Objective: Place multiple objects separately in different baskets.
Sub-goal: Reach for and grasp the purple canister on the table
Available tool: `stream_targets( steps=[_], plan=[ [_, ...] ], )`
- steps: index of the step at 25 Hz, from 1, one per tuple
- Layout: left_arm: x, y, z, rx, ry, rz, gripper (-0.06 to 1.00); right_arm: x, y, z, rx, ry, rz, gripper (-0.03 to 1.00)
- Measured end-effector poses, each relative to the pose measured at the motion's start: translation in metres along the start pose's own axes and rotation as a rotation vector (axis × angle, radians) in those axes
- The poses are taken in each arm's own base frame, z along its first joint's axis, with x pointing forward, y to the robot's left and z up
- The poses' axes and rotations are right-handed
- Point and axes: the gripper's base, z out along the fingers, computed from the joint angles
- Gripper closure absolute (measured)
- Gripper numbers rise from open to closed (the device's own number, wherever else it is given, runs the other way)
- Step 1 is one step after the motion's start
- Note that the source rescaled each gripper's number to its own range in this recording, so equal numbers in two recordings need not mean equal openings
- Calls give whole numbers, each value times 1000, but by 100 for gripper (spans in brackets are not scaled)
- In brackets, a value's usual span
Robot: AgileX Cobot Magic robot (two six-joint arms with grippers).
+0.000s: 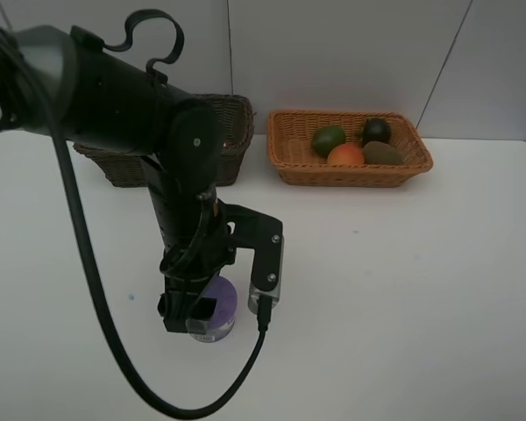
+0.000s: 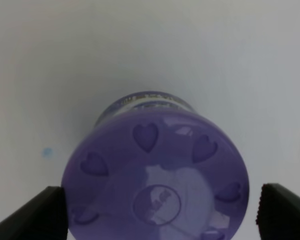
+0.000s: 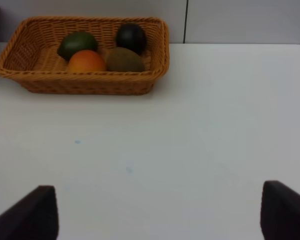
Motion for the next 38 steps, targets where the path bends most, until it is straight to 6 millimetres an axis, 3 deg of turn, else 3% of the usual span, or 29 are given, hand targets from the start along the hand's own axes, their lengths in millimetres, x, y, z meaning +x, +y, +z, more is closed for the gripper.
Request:
stream_targets(
  steps=[18,38],
  plan=[
    [1,-1,-3,-11,-10,7,-5,0,0,0,0,0,0,3],
    [15,0,-6,35,29,-24,-5,0,0,0,0,0,0,3]
  ],
)
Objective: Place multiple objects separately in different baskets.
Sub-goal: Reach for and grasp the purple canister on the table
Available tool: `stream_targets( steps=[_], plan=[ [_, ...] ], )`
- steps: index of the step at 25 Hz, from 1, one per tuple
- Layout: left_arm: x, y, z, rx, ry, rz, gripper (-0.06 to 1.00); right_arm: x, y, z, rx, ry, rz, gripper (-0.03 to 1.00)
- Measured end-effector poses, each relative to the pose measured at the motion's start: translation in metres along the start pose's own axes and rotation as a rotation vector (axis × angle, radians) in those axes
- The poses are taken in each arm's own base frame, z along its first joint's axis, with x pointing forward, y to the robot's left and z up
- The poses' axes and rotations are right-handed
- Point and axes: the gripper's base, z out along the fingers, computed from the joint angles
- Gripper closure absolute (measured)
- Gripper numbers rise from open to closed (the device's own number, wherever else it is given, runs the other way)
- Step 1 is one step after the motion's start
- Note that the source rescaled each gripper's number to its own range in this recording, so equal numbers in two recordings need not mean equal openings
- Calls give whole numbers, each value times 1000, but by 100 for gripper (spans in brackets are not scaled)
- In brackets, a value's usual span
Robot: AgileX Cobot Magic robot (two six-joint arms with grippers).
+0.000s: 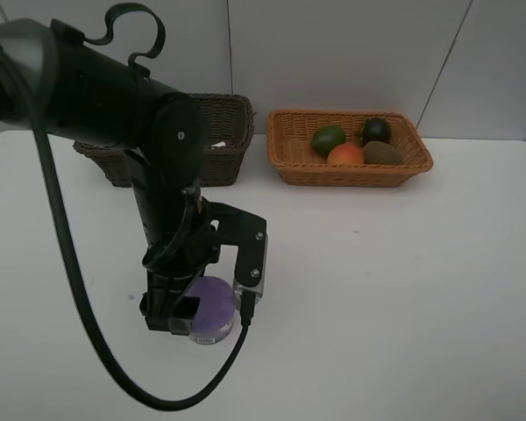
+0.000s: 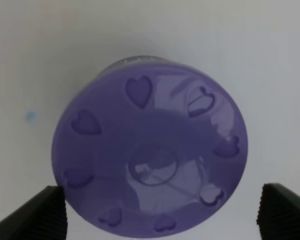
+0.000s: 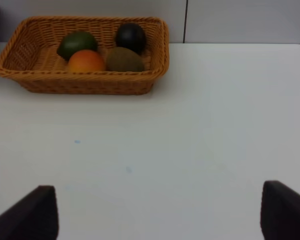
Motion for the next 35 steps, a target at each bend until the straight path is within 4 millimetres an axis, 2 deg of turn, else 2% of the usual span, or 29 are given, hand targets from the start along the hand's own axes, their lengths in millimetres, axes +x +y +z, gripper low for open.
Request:
stream_targets(
  steps=[14,23,35],
  plan=[
    [6,1,0,-1,41,13,-5,0,0,0,0,0,0,3],
    [13,-4,16,-36,15,7,-5,0,0,0,0,0,0,3],
    [11,-1,17,-76,-22,4,-5,0,0,0,0,0,0,3]
  ],
)
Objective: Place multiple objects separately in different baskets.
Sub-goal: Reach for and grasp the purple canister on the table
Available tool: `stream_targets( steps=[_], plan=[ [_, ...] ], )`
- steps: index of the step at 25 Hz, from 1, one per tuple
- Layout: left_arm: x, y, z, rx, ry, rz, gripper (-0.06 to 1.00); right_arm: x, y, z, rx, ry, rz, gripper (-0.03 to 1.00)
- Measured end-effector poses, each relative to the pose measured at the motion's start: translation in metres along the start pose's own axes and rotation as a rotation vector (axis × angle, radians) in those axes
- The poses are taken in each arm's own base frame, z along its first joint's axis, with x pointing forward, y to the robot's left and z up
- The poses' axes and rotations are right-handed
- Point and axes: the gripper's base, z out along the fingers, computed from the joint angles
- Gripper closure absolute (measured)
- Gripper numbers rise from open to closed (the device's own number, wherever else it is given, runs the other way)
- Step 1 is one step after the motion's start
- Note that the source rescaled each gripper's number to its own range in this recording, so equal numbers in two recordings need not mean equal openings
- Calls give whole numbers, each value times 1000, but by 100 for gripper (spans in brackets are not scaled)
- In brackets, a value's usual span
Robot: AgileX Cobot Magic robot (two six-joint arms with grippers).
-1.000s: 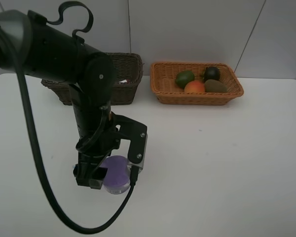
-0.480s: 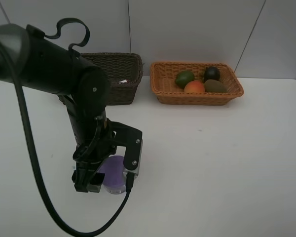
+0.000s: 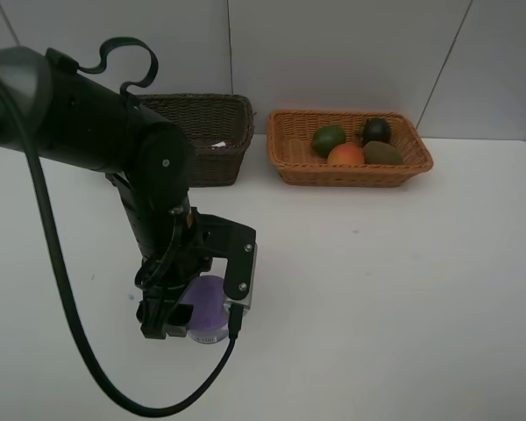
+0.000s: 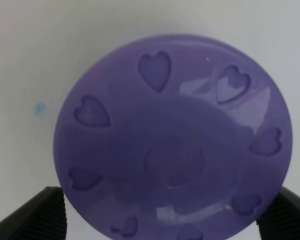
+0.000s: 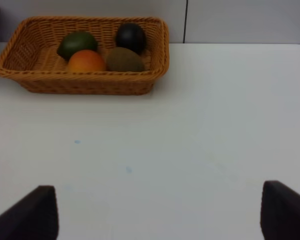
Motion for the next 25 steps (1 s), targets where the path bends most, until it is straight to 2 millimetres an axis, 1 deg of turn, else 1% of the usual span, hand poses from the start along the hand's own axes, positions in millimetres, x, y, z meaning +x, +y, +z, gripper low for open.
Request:
stream_targets(
  steps=[6,12,23,25],
  plan=[
    [-1,-1,0,3,-11,6,-5,0,0,0,0,0,0,3],
    [-8,-4,0,-9,-31,45,-5,0,0,0,0,0,0,3],
    [-10,-3,0,-19,-52,35,-5,0,0,0,0,0,0,3],
    [-10,-3,0,-19,-52,36,-4,0,0,0,0,0,0,3]
  ],
)
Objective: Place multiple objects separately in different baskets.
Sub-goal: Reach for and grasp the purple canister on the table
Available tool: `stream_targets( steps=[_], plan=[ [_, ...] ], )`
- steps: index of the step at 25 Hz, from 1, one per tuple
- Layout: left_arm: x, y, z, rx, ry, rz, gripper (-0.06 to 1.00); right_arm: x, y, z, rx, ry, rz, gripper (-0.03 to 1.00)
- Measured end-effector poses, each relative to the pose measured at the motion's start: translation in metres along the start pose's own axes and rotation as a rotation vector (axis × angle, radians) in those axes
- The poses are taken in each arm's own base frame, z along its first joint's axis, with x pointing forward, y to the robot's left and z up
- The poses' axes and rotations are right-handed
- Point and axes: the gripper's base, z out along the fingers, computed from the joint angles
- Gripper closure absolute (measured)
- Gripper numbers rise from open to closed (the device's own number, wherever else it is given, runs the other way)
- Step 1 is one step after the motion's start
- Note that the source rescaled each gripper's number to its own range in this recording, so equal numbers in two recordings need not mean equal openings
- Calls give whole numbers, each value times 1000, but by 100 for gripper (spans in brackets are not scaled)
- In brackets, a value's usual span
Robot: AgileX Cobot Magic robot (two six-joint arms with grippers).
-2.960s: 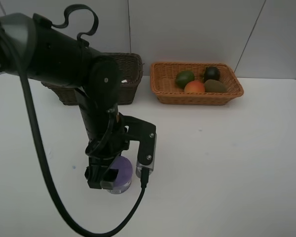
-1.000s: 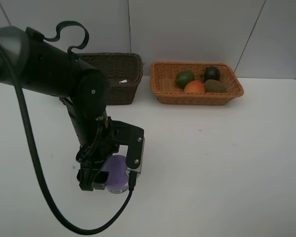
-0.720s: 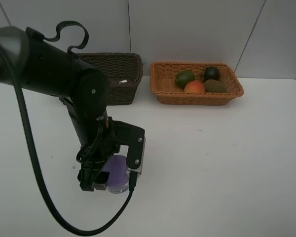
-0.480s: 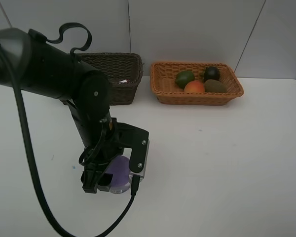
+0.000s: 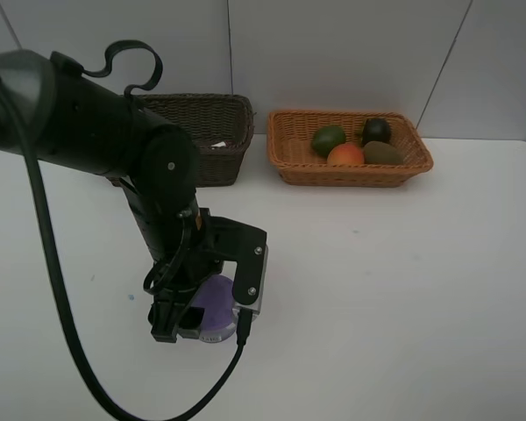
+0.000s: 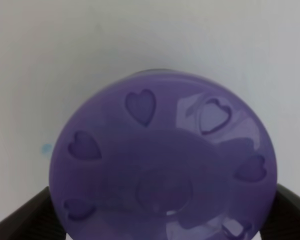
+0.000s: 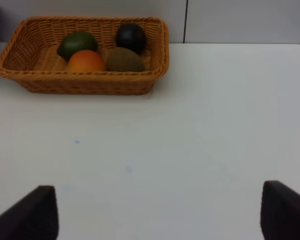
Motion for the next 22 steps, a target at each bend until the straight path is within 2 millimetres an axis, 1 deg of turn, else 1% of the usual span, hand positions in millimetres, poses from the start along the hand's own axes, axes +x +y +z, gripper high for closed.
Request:
stream_targets(
  steps=[17,19,22],
  plan=[
    [0,0,-1,-5,-5,-1,-3,0,0,0,0,0,0,3],
    [-1,1,-6,-18,-15,0,-3,0,0,0,0,0,0,3],
    [-2,1,-19,-49,-38,3,-3,0,0,0,0,0,0,3]
  ],
)
